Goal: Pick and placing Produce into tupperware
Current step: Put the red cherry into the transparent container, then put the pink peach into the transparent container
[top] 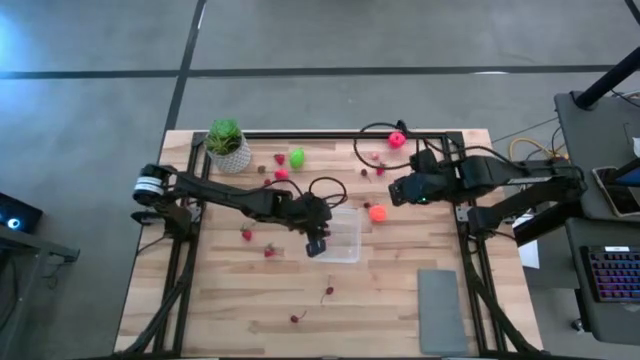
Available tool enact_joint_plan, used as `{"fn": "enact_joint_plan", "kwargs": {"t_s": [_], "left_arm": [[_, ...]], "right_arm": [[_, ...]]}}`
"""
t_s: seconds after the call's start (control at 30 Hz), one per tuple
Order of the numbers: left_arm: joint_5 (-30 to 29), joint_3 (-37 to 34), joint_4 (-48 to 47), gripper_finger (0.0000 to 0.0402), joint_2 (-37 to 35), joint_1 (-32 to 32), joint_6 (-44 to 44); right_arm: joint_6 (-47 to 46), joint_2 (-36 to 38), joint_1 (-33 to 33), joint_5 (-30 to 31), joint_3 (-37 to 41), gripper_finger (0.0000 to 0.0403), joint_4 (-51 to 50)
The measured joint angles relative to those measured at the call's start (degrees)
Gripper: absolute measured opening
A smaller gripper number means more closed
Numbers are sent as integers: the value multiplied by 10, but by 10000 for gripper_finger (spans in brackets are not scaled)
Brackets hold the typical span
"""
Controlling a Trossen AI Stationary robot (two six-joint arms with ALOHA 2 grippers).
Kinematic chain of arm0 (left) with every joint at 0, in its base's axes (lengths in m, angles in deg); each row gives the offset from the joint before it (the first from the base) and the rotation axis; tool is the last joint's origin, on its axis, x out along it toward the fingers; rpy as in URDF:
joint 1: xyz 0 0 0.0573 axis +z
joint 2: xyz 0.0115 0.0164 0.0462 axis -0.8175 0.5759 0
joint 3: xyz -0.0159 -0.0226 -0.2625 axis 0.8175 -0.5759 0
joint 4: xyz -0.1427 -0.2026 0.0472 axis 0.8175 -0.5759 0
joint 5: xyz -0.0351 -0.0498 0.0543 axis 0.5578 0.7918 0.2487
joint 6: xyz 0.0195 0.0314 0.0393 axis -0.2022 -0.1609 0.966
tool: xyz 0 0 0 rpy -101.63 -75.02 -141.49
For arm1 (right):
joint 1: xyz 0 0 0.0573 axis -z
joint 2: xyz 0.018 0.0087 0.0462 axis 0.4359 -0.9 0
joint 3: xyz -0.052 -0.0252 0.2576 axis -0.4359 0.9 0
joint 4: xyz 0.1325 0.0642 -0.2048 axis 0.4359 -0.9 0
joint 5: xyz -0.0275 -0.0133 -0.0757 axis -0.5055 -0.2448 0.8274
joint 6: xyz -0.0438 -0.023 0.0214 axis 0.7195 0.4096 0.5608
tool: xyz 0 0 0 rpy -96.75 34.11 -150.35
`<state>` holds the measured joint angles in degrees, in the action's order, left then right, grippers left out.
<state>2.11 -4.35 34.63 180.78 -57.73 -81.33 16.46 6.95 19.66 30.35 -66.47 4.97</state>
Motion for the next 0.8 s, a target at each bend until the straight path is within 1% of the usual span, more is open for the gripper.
{"fn": "enact_joint_plan", "kwargs": {"t_s": [0.13,0.23,0.3,0.43,0.47,0.63,0.8], "left_arm": [[-2,15,-1,176,0,6,-33],[-6,16,-26,216,-8,9,-67],[-8,13,-56,233,-22,10,-99],[-15,7,-117,243,-55,9,-174],[-15,5,-117,244,-66,8,-188],[-32,1,-114,244,-117,5,-241],[-54,1,-115,244,-161,5,-261]], "right_arm": [[14,-1,-3,-7,27,244,-2],[23,0,2,-41,48,244,-4],[34,4,12,-66,65,244,-8],[51,34,56,-105,107,244,-35],[57,44,74,-114,119,244,-41],[90,84,180,-143,179,244,-63],[153,79,294,-150,227,244,-59]]}}
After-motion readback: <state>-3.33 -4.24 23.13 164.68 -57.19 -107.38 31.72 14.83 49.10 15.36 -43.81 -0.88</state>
